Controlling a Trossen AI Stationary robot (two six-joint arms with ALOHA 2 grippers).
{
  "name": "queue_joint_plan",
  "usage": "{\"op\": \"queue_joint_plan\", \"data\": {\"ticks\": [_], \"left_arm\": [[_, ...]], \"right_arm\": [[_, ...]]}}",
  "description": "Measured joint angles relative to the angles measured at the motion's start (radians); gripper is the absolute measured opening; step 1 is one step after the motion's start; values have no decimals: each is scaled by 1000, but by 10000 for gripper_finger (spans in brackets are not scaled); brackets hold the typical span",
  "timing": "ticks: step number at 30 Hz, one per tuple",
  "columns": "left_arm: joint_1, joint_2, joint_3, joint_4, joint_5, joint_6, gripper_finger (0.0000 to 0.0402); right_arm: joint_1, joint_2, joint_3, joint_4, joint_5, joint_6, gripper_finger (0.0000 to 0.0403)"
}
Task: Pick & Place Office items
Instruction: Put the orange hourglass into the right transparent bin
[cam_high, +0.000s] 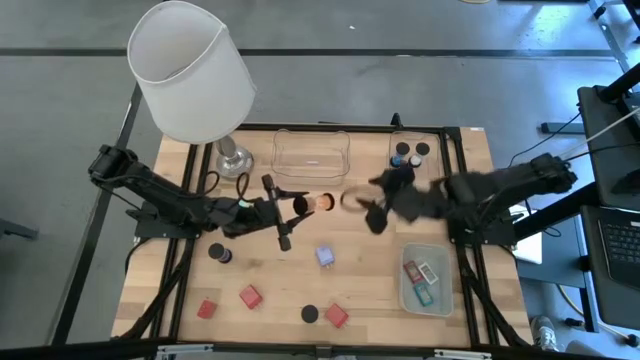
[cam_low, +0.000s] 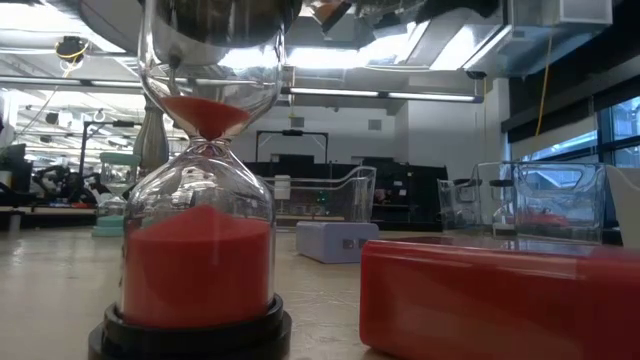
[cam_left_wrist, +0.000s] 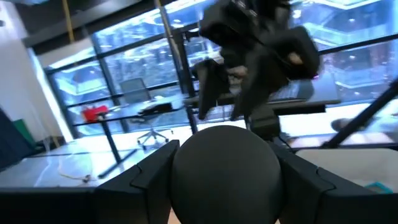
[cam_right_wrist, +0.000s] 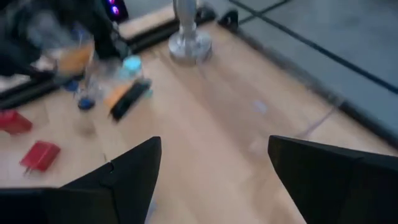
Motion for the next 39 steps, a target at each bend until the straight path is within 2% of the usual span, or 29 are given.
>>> {"op": "queue_joint_plan", "data": {"ticks": [3,7,13,18,32,36,39], "left_arm": [[-8,0,0,27,-39,28,206],[-2,0,0,84,-51,89,206],[17,0,0,195,-46,162,207],[21,0,0,212,-30,178,207],[21,0,0,265,93,233,207],[21,0,0,305,102,263,207],[22,0,0,316,168,279,207]], "right_arm": [[-72,-34,15,33,-23,-127,299],[-121,-35,14,65,-72,-192,296],[-110,0,14,203,-251,-422,295],[-95,25,14,271,-286,-571,297],[-109,110,13,474,-299,-723,371],[-122,125,13,511,-383,-731,375],[-130,138,13,524,-425,-732,373]]}}
